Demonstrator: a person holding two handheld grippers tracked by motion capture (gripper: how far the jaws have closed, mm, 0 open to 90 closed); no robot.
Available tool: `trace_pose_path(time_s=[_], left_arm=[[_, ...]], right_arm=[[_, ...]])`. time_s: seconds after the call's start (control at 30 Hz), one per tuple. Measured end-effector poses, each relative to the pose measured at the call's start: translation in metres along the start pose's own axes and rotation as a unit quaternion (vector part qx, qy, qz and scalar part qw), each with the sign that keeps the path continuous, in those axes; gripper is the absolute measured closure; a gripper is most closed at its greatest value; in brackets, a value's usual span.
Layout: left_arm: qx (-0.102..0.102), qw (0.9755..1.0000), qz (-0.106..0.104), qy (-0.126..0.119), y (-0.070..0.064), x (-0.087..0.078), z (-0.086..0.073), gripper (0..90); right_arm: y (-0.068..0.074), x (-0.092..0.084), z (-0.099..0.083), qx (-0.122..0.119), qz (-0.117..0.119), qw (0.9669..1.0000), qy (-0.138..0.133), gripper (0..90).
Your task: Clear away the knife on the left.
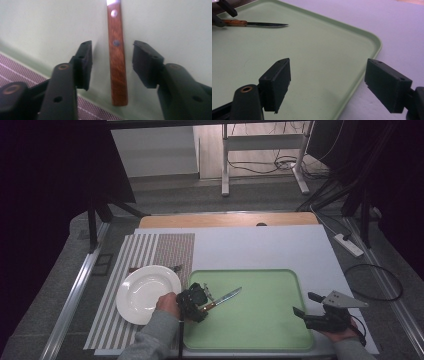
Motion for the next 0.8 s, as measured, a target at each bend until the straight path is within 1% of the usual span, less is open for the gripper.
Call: trace_pose_path(time_s=[0.03,0.07,0.13,0.2,0.23,0.3,0.37,0.4,0.47,0.53,0.6,0.7,0.8], left_arm=[[-0.003,0.9999,0.008,-0.012,0.003,-0.003,0.002,44.8],[-0.003,0.9997,0.011,-0.022,0.004,-0.005,0.002,44.3],[-0.004,0.9989,0.015,-0.044,0.007,-0.010,0.004,44.2],[-0.007,0.9981,0.019,-0.059,0.012,-0.013,0.005,45.9],[-0.009,0.9974,0.019,-0.069,0.015,-0.013,0.006,47.7],[-0.011,0.9965,0.020,-0.080,0.020,-0.013,0.006,52.4],[-0.014,0.9957,0.011,-0.091,0.025,-0.010,0.008,63.0],[-0.011,0.9960,0.007,-0.088,0.026,-0.009,0.007,67.9],[-0.005,0.9966,-0.006,-0.082,0.027,-0.006,0.006,79.4],[0.000,0.9966,-0.019,-0.080,0.025,-0.004,0.004,87.0],[0.007,0.9973,-0.021,-0.070,0.024,-0.001,0.002,88.5],[0.011,0.9975,-0.024,-0.066,0.021,0.000,0.001,88.5],[0.016,0.9977,-0.026,-0.061,0.019,0.002,0.002,88.5]], right_arm=[[0.000,0.000,0.000,0.000,0.000,1.0000,0.000,21.8],[0.000,0.000,0.000,0.000,-0.001,1.0000,0.001,21.8],[-0.001,0.000,-0.001,0.000,-0.003,1.0000,0.002,21.8],[-0.001,0.000,-0.002,0.000,-0.006,1.0000,0.002,21.8],[-0.001,0.000,-0.002,0.001,-0.007,1.0000,0.003,21.8],[-0.003,0.001,-0.002,0.004,-0.012,0.9999,0.004,21.8],[-0.004,0.002,-0.002,0.007,-0.018,0.9998,0.004,21.8],[-0.005,0.002,-0.002,0.007,-0.022,0.9997,0.005,21.9],[-0.005,0.003,-0.003,0.008,-0.029,0.9995,0.009,22.1],[-0.005,0.004,-0.004,0.006,-0.033,0.9993,0.013,22.3],[-0.004,0.004,-0.004,0.001,-0.036,0.9992,0.015,22.4],[-0.003,0.002,-0.005,-0.005,-0.037,0.9992,0.015,22.4],[-0.003,0.001,-0.005,-0.003,-0.035,0.9993,0.013,22.4]])
Point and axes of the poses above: each handheld gripper's, and its own axes: x roughly forward along the jaws, z roughly out of its top, y roughly to its left, the point moved 9 cm from there along x, roughly forward along the jaws, and after that the axes turned 1 degree about -z, right-handed, at the moved point
